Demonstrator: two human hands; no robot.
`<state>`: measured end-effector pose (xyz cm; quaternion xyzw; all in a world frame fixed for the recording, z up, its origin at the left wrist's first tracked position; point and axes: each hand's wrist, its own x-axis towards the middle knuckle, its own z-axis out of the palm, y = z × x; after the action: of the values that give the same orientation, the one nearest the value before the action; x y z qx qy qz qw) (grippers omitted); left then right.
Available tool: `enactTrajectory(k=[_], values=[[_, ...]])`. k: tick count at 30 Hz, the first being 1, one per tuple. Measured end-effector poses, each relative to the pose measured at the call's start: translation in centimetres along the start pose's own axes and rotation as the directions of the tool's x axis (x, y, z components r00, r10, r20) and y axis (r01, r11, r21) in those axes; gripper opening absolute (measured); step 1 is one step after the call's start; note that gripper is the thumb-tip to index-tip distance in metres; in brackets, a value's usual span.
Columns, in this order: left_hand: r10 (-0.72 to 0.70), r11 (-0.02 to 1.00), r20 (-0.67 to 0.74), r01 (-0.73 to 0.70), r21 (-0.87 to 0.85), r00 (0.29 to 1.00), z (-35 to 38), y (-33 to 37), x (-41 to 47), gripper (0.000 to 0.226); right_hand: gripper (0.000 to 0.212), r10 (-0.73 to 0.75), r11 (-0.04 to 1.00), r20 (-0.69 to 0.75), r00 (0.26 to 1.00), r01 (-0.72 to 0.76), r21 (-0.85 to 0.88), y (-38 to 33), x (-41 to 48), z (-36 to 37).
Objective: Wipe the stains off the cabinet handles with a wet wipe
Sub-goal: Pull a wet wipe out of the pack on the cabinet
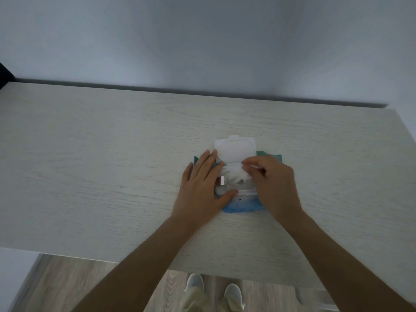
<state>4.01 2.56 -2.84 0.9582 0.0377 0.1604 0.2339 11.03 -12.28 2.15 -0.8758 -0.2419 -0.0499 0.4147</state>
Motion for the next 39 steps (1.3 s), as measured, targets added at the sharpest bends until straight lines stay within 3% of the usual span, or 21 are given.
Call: enactTrajectory(k=[5, 10, 14, 16, 19, 21, 23, 29, 33, 36, 39], values=[[0.005, 1.0, -0.021, -0.005, 0.001, 1.0, 0.0, 0.1, 0.0, 0.071, 0.013, -0.057, 0.998, -0.157, 0.986, 0.055, -0.017, 0.0, -0.4, -1.5], [0.004, 1.0, -0.006, -0.004, 0.017, 1.0, 0.1, 0.2, -0.1, 0.071, 0.025, -0.176, 0.958, 0.0, 0.984, 0.171, -0.228, 0.1, -0.9, -0.8], [0.011, 1.0, -0.019, -0.011, 0.007, 1.0, 0.0, 0.2, 0.0, 0.071, 0.031, -0.049, 0.985, 0.12, 0.992, 0.068, -0.156, 0.2, -0.7, 0.6], [0.016, 1.0, -0.02, -0.015, 0.02, 1.0, 0.1, 0.1, 0.1, 0.071, 0.017, -0.048, 0.991, 0.115, 0.992, 0.062, -0.117, 0.1, -0.5, 0.8], [0.008, 0.999, -0.003, -0.007, 0.034, 1.0, 0.0, 0.0, 0.0, 0.071, 0.006, -0.045, 0.996, -0.072, 0.996, 0.039, -0.083, -0.5, -0.1, -0.4], [0.009, 0.999, -0.002, -0.009, 0.042, 1.0, 0.0, 0.0, 0.0, 0.069, 0.007, 0.082, 0.997, -0.253, 0.964, -0.076, 0.034, -0.6, 0.9, -2.3], [0.019, 0.999, -0.005, -0.019, 0.043, 1.0, -0.2, 0.2, 0.0, 0.069, 0.004, 0.163, 0.986, -0.306, 0.938, -0.143, 0.085, -0.2, 1.7, -4.2], [0.005, 1.0, 0.012, -0.005, 0.006, 1.0, -0.6, 0.7, 0.1, 0.085, 0.014, 0.241, 0.97, -0.194, 0.951, -0.236, 0.05, 1.0, 0.1, -4.5], [-0.012, 1.0, 0.001, 0.012, -0.021, 1.0, -1.2, 1.3, 0.1, 0.088, 0.021, 0.195, 0.981, -0.133, 0.972, -0.195, 0.012, 1.8, -1.8, -3.7], [0.084, 0.994, -0.002, -0.084, 0.07, 0.996, -1.4, 1.7, -0.3, 0.082, 0.027, 0.197, 0.98, -0.129, 0.972, -0.193, 0.041, 2.0, -2.7, -3.6], [0.173, 0.956, 0.102, -0.192, 0.222, 0.98, -1.3, 2.1, -0.6, 0.067, 0.027, 0.205, 0.978, -0.167, 0.964, -0.195, 0.075, 2.2, -3.2, -4.0]])
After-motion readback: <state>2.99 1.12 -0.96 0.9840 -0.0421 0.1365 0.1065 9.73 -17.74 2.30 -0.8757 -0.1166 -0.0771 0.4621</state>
